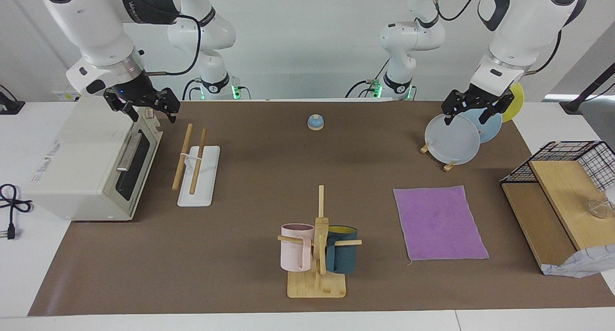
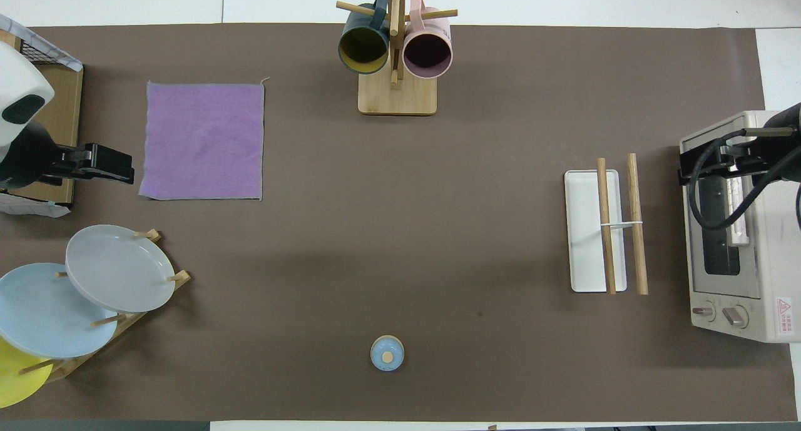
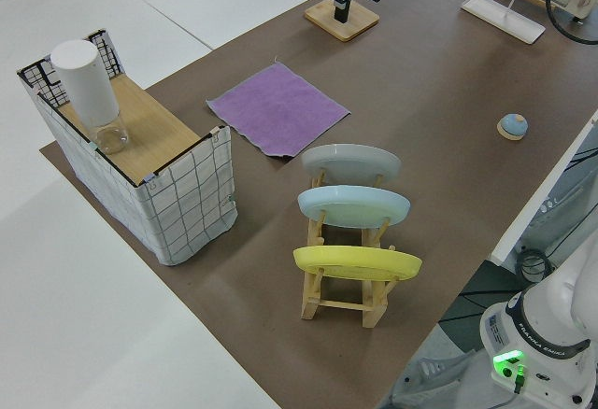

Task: Fold towel and hang on rack

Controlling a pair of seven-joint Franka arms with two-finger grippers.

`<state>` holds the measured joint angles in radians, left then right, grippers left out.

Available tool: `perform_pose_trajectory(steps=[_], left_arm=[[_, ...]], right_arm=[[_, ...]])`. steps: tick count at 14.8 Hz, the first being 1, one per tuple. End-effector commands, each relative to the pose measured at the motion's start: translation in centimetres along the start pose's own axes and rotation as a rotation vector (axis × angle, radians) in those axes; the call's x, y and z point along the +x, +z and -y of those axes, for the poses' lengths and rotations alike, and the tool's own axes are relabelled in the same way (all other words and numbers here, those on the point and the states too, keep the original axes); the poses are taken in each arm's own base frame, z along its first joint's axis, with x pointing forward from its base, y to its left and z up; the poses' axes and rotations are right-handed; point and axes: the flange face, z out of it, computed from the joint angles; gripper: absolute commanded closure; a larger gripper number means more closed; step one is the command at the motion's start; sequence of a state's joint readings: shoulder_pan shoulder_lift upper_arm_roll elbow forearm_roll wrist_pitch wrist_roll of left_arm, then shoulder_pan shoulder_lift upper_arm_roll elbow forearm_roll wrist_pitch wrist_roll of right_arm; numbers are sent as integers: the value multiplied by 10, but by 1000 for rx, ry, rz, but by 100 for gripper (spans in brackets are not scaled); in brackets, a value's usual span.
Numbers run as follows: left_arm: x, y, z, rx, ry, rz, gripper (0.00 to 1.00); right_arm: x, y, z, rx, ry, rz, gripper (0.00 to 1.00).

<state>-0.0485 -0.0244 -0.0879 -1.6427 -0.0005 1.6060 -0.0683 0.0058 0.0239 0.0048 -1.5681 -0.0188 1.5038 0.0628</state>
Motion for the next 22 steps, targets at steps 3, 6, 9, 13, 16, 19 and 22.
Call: perform_pose_trajectory(steps=[3,6,9,13,16,19,22], left_arm=[[-5,0,1,-9,4,5,0],[-5,-2,1,-9,-3,-4,0],[-7,2,2,-8,-4,10,0],[-8,6,16,-8,-26,4,0],[-6,33,39,-8,-67,-7,0],[-2,95,70,-14,-123,-11,0],[12,163,90,-22,-159,10,0]], right_arm=[[-5,-2,-2,16,-10,6,0],[-5,-2,-2,14,-10,6,0],[-5,-2,-2,16,-10,6,0],[-5,-2,-2,14,-10,6,0],[-5,-2,-2,16,-10,6,0],[-5,-2,-2,16,-10,6,0],[-5,-2,-2,14,-10,6,0]])
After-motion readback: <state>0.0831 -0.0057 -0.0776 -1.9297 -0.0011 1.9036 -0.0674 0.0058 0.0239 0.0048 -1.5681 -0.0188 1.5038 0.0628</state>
